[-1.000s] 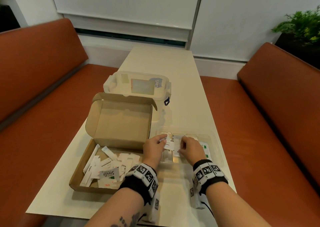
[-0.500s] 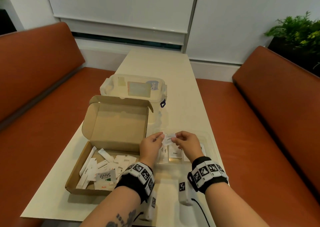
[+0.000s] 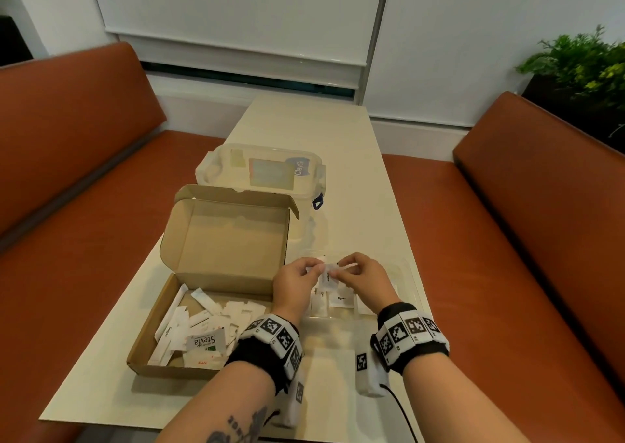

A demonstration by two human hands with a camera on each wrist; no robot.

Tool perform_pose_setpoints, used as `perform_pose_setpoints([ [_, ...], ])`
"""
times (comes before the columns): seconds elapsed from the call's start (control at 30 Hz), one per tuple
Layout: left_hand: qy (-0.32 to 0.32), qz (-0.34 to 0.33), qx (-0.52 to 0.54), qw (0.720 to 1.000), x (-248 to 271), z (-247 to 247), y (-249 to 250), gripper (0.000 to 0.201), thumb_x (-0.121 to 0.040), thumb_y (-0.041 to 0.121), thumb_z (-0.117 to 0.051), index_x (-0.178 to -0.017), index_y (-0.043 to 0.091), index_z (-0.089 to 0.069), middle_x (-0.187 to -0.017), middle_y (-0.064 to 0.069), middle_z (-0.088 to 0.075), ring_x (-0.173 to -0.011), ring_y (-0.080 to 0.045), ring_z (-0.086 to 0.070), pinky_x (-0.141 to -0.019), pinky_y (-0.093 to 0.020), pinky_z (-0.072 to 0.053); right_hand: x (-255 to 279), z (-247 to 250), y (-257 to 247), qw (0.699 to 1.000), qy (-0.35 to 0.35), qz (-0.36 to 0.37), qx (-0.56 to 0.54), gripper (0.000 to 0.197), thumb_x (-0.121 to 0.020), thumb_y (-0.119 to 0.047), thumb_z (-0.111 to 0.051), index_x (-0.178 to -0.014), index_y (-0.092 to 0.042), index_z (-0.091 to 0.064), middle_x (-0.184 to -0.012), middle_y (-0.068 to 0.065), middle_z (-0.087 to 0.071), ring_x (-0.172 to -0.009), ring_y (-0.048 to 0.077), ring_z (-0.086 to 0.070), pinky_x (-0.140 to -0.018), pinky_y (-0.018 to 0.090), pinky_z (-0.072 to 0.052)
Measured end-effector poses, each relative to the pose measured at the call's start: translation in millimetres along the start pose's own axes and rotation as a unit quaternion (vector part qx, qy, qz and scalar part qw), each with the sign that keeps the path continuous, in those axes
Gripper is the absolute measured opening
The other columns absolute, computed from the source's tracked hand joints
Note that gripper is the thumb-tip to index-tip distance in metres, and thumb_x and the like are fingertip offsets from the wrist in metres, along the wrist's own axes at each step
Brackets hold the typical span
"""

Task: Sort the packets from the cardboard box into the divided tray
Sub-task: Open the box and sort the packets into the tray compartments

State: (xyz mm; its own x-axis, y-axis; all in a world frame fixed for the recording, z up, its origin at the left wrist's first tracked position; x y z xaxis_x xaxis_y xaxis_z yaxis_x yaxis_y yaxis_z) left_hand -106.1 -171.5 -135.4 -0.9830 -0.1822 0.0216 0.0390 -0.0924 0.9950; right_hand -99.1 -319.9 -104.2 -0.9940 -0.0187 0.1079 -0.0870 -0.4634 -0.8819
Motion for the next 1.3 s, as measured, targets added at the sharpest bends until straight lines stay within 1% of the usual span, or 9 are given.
perform_pose_setpoints([
  [0.13, 0.004, 0.033, 0.045, 0.998, 2.4, -0.1, -1.1, 0.010, -0.086, 0.017, -0.068, -0.078, 0.024, -0.069, -0.074, -0.002, -0.065, -0.072, -0.016, -0.058, -0.078, -0.034, -0.054, 3.4, -5.4, 5.9, 0.999, -0.004, -0.007, -0.039, 0.014, -0.078, -0.017, -0.075, -0.083, -0.012, -0.063, -0.064, -0.002, -0.064, -0.056, 0.006, -0.054, -0.054, 0.013, -0.042],
  [0.23, 0.030, 0.036, 0.045, 0.998, 2.1, 2.5, -4.1, 0.004, -0.085, 0.023, -0.069, -0.083, 0.026, -0.069, -0.079, 0.003, -0.068, -0.076, -0.015, -0.063, -0.077, -0.029, -0.056, 1.5, -0.6, 4.1, 1.000, 0.018, 0.005, -0.023, 0.006, -0.080, -0.014, -0.073, -0.083, -0.011, -0.068, -0.070, 0.003, -0.066, -0.062, 0.008, -0.057, -0.062, 0.018, -0.044],
  [0.3, 0.041, 0.051, 0.058, 0.996, 1.1, 4.0, -6.7, 0.009, -0.086, 0.018, -0.067, -0.095, 0.019, -0.071, -0.083, 0.002, -0.067, -0.077, -0.013, -0.063, -0.078, -0.028, -0.056, -1.9, 5.0, 4.5, 0.997, 0.024, 0.010, 0.069, 0.004, -0.082, -0.013, -0.070, -0.085, -0.011, -0.072, -0.075, 0.004, -0.067, -0.070, 0.012, -0.058, -0.065, 0.017, -0.044],
  [0.47, 0.039, 0.051, 0.019, 0.998, 5.4, 6.9, -12.9, 0.019, -0.089, 0.013, -0.062, -0.105, 0.018, -0.070, -0.068, 0.002, -0.059, -0.066, -0.011, -0.057, -0.070, -0.023, -0.052, -6.4, 1.5, 13.2, 0.960, -0.048, -0.004, 0.277, 0.014, -0.086, -0.014, -0.063, -0.094, -0.014, -0.075, -0.096, 0.001, -0.071, -0.091, 0.015, -0.064, -0.084, 0.025, -0.050],
  [0.6, 0.035, 0.052, -0.001, 0.998, 6.9, 7.4, -10.5, 0.021, -0.089, 0.014, -0.061, -0.109, 0.017, -0.070, -0.071, -0.001, -0.061, -0.074, -0.018, -0.060, -0.083, -0.034, -0.054, -8.4, -8.4, 21.5, 0.948, -0.059, -0.002, 0.314, 0.015, -0.087, -0.016, -0.064, -0.096, -0.017, -0.075, -0.097, 0.000, -0.073, -0.092, 0.014, -0.064, -0.083, 0.023, -0.048],
  [0.77, 0.026, 0.037, -0.029, 0.999, 8.8, 7.9, -7.8, 0.023, -0.090, 0.014, -0.060, -0.112, 0.017, -0.069, -0.099, -0.015, -0.070, -0.096, -0.028, -0.064, -0.089, -0.036, -0.052, -9.0, -14.1, 28.9, 0.943, -0.023, 0.016, 0.333, 0.008, -0.084, -0.019, -0.066, -0.089, -0.019, -0.072, -0.092, -0.001, -0.063, -0.085, 0.014, -0.059, -0.072, 0.021, -0.042],
  [0.8, 0.024, 0.038, -0.031, 0.999, 9.2, 8.0, -7.7, 0.024, -0.091, 0.014, -0.060, -0.112, 0.017, -0.069, -0.100, -0.015, -0.070, -0.097, -0.029, -0.064, -0.089, -0.036, -0.052, -7.3, -13.5, 28.4, 0.944, -0.008, 0.025, 0.329, 0.003, -0.082, -0.018, -0.067, -0.084, -0.019, -0.069, -0.088, -0.002, -0.057, -0.080, 0.014, -0.055, -0.068, 0.021, -0.039],
  [0.93, 0.017, 0.040, -0.037, 0.998, 10.2, 7.9, -5.9, 0.024, -0.091, 0.013, -0.059, -0.113, 0.017, -0.068, -0.104, -0.015, -0.070, -0.101, -0.030, -0.063, -0.093, -0.038, -0.051, -3.2, -14.6, 31.1, 0.940, -0.023, 0.028, 0.340, 0.029, -0.076, -0.012, -0.068, -0.063, -0.023, -0.044, -0.075, -0.005, -0.047, -0.071, 0.015, -0.049, -0.062, 0.023, -0.035],
  [1.3, 0.009, 0.031, -0.058, 0.998, 10.2, 8.0, -5.1, 0.025, -0.091, 0.012, -0.059, -0.113, 0.015, -0.069, -0.105, -0.014, -0.070, -0.103, -0.029, -0.063, -0.095, -0.040, -0.050, -6.6, -19.0, 28.5, 0.925, -0.016, 0.026, 0.380, 0.016, -0.083, -0.007, -0.055, -0.074, -0.018, -0.047, -0.077, -0.002, -0.051, -0.072, 0.016, -0.049, -0.063, 0.023, -0.037],
])
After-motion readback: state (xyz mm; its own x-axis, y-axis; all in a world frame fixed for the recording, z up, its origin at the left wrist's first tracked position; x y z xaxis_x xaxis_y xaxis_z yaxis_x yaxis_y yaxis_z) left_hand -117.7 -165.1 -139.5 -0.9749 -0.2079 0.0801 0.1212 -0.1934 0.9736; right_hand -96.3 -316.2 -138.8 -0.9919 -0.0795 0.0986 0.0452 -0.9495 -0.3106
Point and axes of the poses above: each hand's wrist, its own x-axis away from the middle knuckle, its own z-axis out of the back of the hand, y = z × x, the point moved 2 cm from there along -x, towards the middle knuckle
